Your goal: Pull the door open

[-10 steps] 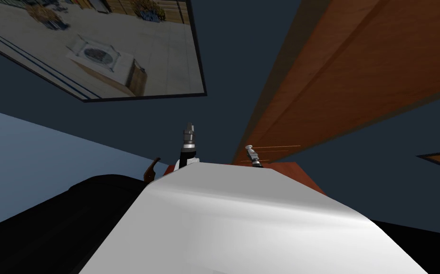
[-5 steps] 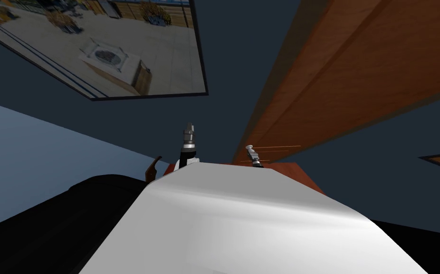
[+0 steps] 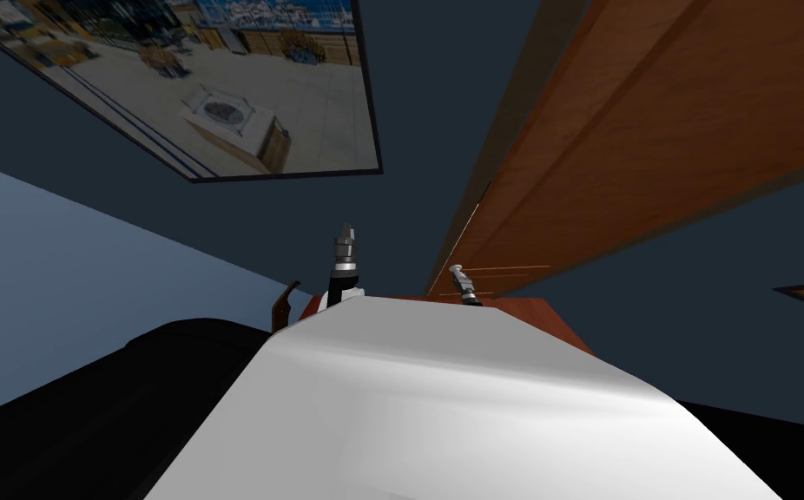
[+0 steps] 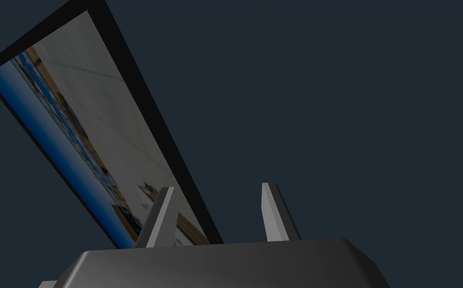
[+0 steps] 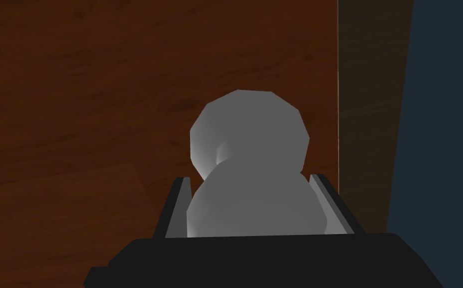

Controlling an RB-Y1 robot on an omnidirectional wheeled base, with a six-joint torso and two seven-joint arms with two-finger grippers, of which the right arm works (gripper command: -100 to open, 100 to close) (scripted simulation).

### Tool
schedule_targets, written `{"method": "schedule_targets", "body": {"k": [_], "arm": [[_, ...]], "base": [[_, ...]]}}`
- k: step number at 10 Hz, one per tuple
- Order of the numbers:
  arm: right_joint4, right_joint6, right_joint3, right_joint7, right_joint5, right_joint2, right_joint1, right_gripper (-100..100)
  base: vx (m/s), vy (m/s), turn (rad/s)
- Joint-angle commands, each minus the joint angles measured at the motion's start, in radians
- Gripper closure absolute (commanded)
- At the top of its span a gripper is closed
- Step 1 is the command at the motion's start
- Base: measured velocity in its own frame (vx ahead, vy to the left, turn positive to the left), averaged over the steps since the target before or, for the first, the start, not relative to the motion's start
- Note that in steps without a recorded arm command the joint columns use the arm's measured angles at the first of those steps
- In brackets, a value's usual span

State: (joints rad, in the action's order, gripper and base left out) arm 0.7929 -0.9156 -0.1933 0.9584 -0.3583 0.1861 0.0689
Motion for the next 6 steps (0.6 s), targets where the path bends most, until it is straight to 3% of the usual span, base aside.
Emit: {"method": "schedule_targets", "body": {"k": [1, 6], "arm": [[-0.003, -0.004, 0.014, -0.037, 0.012, -0.002, -0.002, 100], [-0.009, -0.003, 0.039, -0.151, 0.061, 0.009, -0.009, 100]], "base": [[-0.039, -0.01, 0.048], [-0.038, -0.009, 0.05]]}}
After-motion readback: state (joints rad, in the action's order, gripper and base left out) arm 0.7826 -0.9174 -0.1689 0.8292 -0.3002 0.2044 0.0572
